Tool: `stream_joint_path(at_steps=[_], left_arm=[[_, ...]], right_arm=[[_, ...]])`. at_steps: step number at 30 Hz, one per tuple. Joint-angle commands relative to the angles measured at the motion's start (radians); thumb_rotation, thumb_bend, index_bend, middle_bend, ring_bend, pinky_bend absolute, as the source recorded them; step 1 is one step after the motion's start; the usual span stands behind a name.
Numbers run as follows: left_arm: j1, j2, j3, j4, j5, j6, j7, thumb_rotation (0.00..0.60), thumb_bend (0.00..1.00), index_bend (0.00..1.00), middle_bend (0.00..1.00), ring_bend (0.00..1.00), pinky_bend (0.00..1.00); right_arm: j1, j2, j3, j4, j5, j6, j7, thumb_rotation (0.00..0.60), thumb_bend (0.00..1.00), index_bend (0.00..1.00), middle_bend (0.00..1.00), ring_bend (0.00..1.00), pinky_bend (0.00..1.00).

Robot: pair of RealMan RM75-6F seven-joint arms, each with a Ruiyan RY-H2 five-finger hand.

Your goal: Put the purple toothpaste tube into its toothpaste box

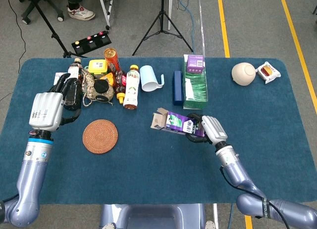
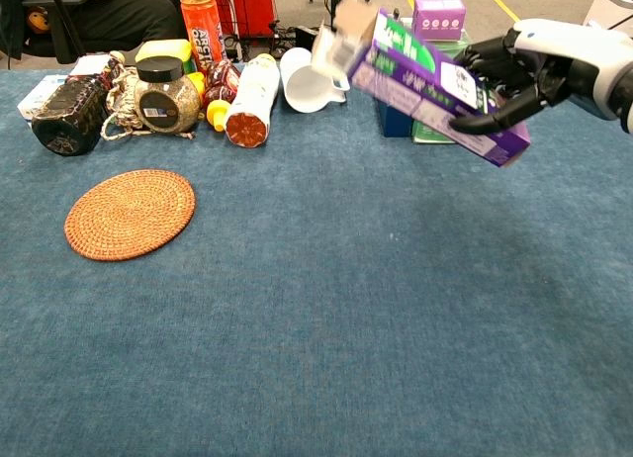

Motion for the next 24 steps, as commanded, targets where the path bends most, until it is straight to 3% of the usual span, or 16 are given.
stream_joint_path(at_steps=[1,8,15,17,20,24], left_arm=[[0.009,0.002,0.016,0.025,0.008,-0.017,-0.028,0.600,0.24,0.13,0.12,0.29,0.55],[0.036,-0.001,0.060,0.081,0.043,-0.043,-0.097,0.600,0.24,0.13,0.12,0.29,0.55],[0.064,-0.001,0.080,0.133,0.061,-0.072,-0.188,0.600,0.24,0.13,0.12,0.29,0.54],[0.073,0.007,0.083,0.137,0.067,-0.078,-0.212,0.600,0.24,0.13,0.11,0.29,0.51],[0.085,0.015,0.089,0.142,0.084,-0.078,-0.235,0.600,0.24,0.13,0.12,0.27,0.44],[0.106,0.030,0.096,0.159,0.108,-0.086,-0.291,0.600,0.24,0.13,0.11,0.24,0.37]], right_arm=[[0.016,-0.019,-0.067,0.041,-0.032,0.037,-0.213,0.600,0.58,0.56,0.54,0.48,0.50],[0.027,-0.098,-0.115,0.071,0.012,0.075,-0.430,0.600,0.57,0.56,0.54,0.49,0.50],[0.035,-0.213,-0.136,0.133,0.043,0.100,-0.540,0.600,0.56,0.56,0.53,0.48,0.51],[0.040,-0.226,-0.139,0.140,0.068,0.085,-0.565,0.600,0.44,0.48,0.48,0.44,0.50],[0.047,-0.211,-0.140,0.117,0.117,0.057,-0.605,0.600,0.05,0.22,0.24,0.22,0.41],[0.045,-0.163,-0.111,0.026,0.158,0.054,-0.595,0.600,0.00,0.11,0.08,0.07,0.30]])
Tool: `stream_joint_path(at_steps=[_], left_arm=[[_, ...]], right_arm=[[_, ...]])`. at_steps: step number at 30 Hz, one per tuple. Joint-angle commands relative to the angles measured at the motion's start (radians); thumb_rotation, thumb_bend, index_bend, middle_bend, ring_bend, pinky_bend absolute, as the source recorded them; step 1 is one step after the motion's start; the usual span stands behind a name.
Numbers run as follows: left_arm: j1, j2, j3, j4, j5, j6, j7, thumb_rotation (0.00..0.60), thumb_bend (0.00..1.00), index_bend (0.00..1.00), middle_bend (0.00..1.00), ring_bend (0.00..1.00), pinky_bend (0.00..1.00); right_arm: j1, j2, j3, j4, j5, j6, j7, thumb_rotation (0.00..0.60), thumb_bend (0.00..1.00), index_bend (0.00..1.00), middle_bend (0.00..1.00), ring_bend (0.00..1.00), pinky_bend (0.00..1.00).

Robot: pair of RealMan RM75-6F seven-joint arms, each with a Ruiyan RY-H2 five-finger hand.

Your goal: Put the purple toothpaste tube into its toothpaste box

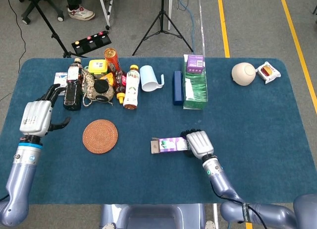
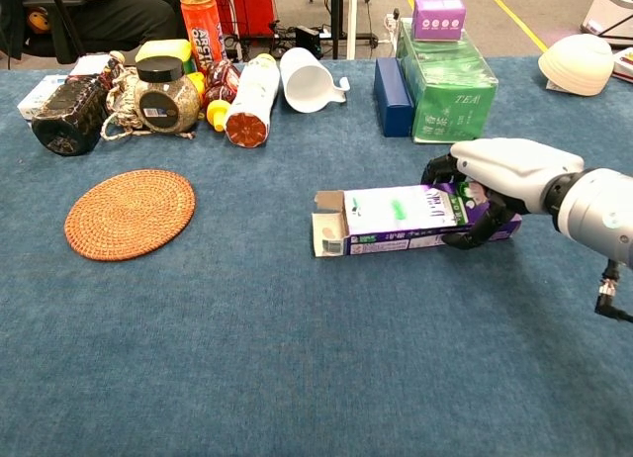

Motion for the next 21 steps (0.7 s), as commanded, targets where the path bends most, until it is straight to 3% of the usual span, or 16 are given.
stream_joint_path(at_steps=[1,7,11,16,21], left_arm=[[0.018,0.015,0.006,0.015,0.021,-0.010,-0.048,0.600,0.24,0.13,0.11,0.23,0.36],[0.080,0.052,0.030,0.026,0.091,-0.003,-0.172,0.600,0.24,0.13,0.07,0.18,0.31],[0.156,0.027,0.083,0.082,0.194,0.089,-0.223,0.600,0.24,0.13,0.03,0.14,0.26],[0.261,0.012,0.164,0.168,0.297,0.148,-0.380,0.600,0.20,0.09,0.00,0.07,0.21],[0.352,0.029,0.226,0.258,0.337,0.165,-0.555,0.600,0.18,0.00,0.00,0.00,0.17]], right_arm=[[0.000,0.053,0.025,-0.089,0.034,-0.009,0.009,0.600,0.00,0.09,0.05,0.05,0.27],[-0.027,0.196,0.056,-0.267,0.011,0.030,0.055,0.600,0.00,0.07,0.01,0.02,0.22],[-0.080,0.276,0.039,-0.320,-0.087,0.071,0.152,0.600,0.00,0.07,0.02,0.02,0.20],[-0.162,0.341,-0.027,-0.252,-0.323,0.169,0.316,0.600,0.00,0.11,0.07,0.04,0.19],[-0.233,0.396,-0.075,-0.112,-0.509,0.309,0.469,0.600,0.00,0.15,0.10,0.05,0.18]])
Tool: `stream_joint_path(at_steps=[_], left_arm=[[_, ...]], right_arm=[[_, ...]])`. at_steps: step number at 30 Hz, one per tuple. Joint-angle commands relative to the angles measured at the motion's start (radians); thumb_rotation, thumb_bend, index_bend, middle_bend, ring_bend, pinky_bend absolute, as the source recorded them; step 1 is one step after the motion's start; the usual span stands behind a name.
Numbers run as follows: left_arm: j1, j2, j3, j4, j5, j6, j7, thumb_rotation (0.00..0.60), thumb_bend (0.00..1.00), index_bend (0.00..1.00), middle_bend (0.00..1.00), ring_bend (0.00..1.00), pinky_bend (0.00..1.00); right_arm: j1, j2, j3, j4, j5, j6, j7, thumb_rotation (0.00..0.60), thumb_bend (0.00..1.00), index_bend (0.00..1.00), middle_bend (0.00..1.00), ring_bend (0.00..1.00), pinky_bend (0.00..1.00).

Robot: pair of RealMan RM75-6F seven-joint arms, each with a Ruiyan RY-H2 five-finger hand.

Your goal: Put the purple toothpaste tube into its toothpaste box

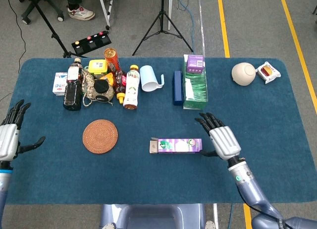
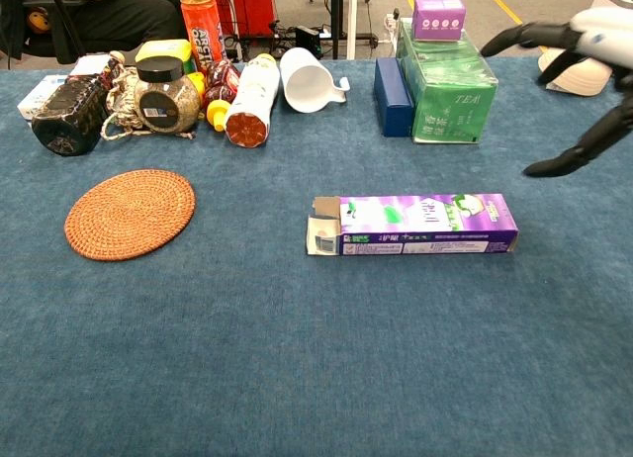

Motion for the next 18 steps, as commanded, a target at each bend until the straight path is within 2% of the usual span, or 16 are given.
stream_joint_path(at_steps=[1,5,7,12,18], left_arm=[[0.109,0.007,0.073,0.107,0.056,0.041,-0.178,0.600,0.18,0.00,0.00,0.00,0.17],[0.185,-0.004,0.119,0.186,0.079,0.067,-0.266,0.600,0.18,0.00,0.00,0.00,0.16],[0.207,-0.006,0.118,0.199,0.085,0.094,-0.268,0.600,0.18,0.00,0.00,0.00,0.16],[0.250,-0.018,0.121,0.205,0.117,0.144,-0.263,0.600,0.18,0.00,0.00,0.00,0.15],[0.263,-0.034,0.120,0.210,0.164,0.163,-0.240,0.600,0.18,0.00,0.00,0.00,0.15]], right_arm=[[-0.092,0.076,-0.060,0.154,-0.177,0.157,0.174,0.600,0.00,0.16,0.10,0.05,0.18],[-0.167,0.110,-0.093,0.296,-0.241,0.278,0.267,0.600,0.00,0.16,0.10,0.03,0.17],[-0.196,0.120,-0.109,0.326,-0.242,0.297,0.290,0.600,0.00,0.16,0.10,0.02,0.15],[-0.275,0.150,-0.130,0.323,-0.207,0.341,0.325,0.600,0.00,0.16,0.09,0.00,0.12],[-0.312,0.179,-0.130,0.277,-0.198,0.354,0.299,0.600,0.00,0.16,0.09,0.00,0.12]])
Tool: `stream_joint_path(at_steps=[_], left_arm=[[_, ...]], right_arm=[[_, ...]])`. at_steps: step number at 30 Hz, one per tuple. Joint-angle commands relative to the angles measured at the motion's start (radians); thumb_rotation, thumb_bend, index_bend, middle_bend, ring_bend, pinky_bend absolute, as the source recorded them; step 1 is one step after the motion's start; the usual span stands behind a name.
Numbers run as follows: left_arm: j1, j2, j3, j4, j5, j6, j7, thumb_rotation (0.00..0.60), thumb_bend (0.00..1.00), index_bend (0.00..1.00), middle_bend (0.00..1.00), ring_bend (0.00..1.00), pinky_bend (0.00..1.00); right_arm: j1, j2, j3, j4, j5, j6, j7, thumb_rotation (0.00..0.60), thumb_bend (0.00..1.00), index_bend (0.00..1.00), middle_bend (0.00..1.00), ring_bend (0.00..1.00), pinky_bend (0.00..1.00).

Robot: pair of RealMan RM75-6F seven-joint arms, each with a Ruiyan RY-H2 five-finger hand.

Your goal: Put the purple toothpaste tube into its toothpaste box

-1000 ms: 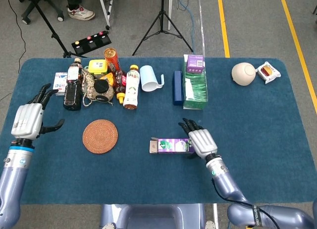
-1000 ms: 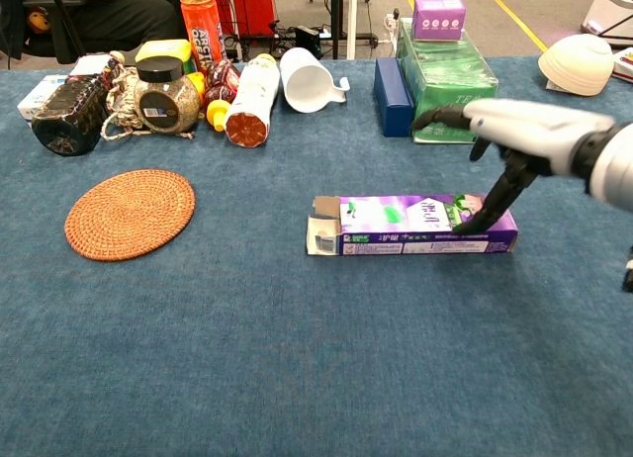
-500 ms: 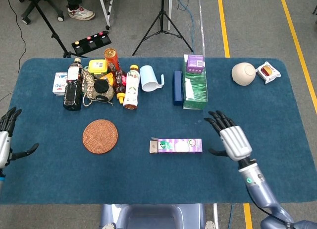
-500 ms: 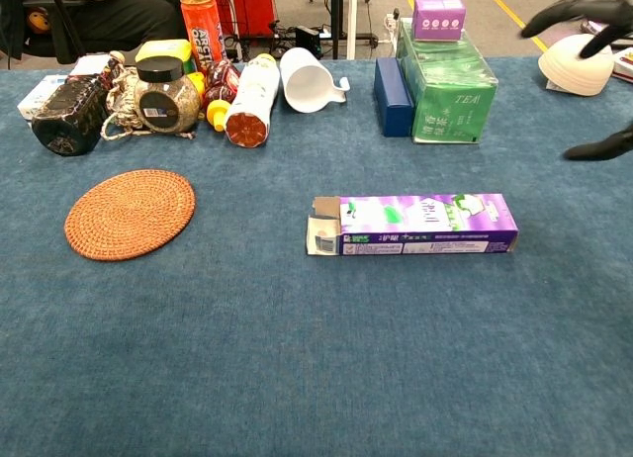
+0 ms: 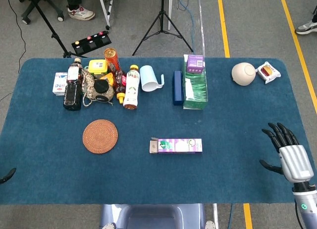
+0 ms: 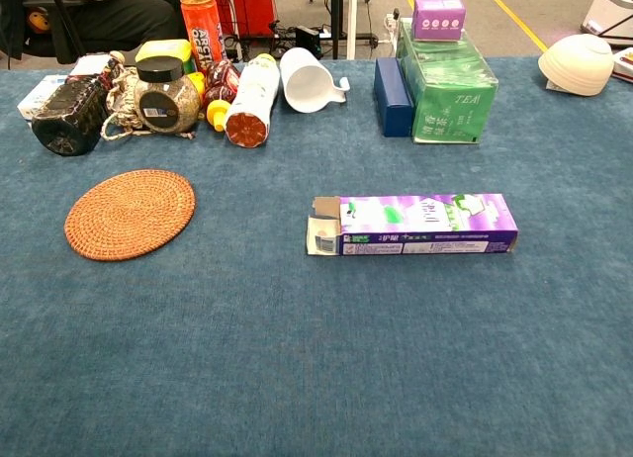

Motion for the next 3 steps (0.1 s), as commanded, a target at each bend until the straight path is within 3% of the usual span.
stream_joint_path(at_steps=[1,3], left_arm=[[0.007,-0.008,-0.003,0.005,0.018,0.009,0.005,0.600,0.18,0.00,0.00,0.00,0.15],[0.010,-0.010,-0.003,0.009,0.030,0.010,0.006,0.600,0.18,0.00,0.00,0.00,0.15]], right_arm=[[-0.013,0.018,-0.001,-0.029,0.005,0.001,-0.026,0.600,0.00,0.16,0.09,0.00,0.12],[-0.019,0.027,-0.002,-0.050,0.004,-0.003,-0.034,0.600,0.00,0.16,0.09,0.00,0.12]])
